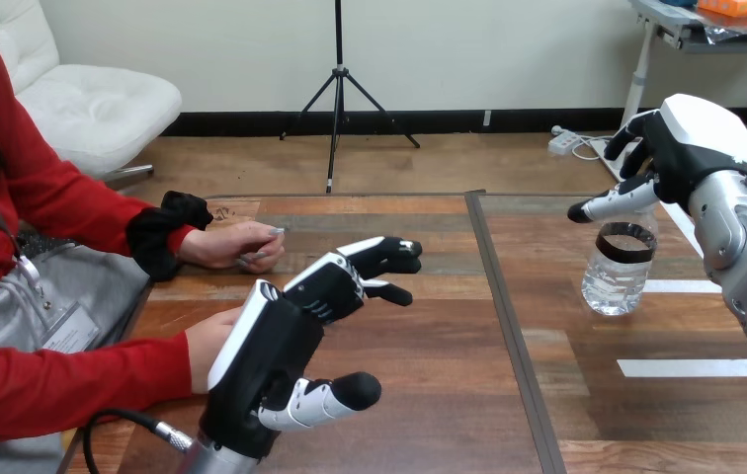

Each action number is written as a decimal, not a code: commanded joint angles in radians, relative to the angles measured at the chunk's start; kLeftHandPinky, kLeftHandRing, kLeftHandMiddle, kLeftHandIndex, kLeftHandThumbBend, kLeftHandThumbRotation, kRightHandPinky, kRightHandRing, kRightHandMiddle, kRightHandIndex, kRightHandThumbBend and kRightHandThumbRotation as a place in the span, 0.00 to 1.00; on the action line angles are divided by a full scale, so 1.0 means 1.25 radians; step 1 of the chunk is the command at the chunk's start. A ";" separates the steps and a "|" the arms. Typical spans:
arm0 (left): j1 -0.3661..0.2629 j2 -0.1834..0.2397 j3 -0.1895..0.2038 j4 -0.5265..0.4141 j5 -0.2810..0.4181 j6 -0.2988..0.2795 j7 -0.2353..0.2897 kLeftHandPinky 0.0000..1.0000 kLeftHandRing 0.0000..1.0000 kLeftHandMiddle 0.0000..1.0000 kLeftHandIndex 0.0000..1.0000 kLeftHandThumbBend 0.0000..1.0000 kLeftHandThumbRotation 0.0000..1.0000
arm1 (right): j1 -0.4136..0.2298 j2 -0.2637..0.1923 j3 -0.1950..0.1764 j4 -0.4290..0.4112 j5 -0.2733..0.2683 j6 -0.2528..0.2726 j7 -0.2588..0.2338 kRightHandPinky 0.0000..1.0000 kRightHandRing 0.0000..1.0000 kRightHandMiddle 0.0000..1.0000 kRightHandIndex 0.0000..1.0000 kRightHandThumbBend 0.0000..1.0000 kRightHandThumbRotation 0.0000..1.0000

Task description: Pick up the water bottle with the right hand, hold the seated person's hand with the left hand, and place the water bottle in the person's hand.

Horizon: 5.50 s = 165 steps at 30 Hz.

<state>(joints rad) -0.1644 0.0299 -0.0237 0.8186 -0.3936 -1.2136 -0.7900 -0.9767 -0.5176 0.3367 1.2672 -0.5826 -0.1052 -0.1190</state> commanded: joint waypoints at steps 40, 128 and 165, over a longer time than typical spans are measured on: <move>-0.041 0.002 0.012 -0.034 -0.040 0.021 -0.040 0.65 0.79 0.81 0.77 0.88 0.66 | 0.022 -0.006 0.004 -0.077 0.024 -0.023 0.070 0.47 0.54 0.58 0.62 0.96 0.23; -0.096 -0.012 0.038 0.025 -0.037 0.047 -0.089 0.69 0.80 0.83 0.77 0.89 0.65 | 0.196 -0.119 -0.190 -0.549 0.090 0.157 0.110 0.55 0.65 0.70 0.75 1.00 0.72; -0.061 -0.011 0.040 -0.004 -0.013 0.017 -0.067 0.66 0.79 0.81 0.77 0.89 0.67 | 0.058 -0.052 -0.081 -0.100 0.041 0.029 0.086 0.66 0.83 0.86 0.86 1.00 0.64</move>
<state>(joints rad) -0.2181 0.0176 0.0191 0.8521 -0.4192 -1.1694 -0.8912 -0.7797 -0.6209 0.2086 1.1061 -0.5184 -0.0312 0.0096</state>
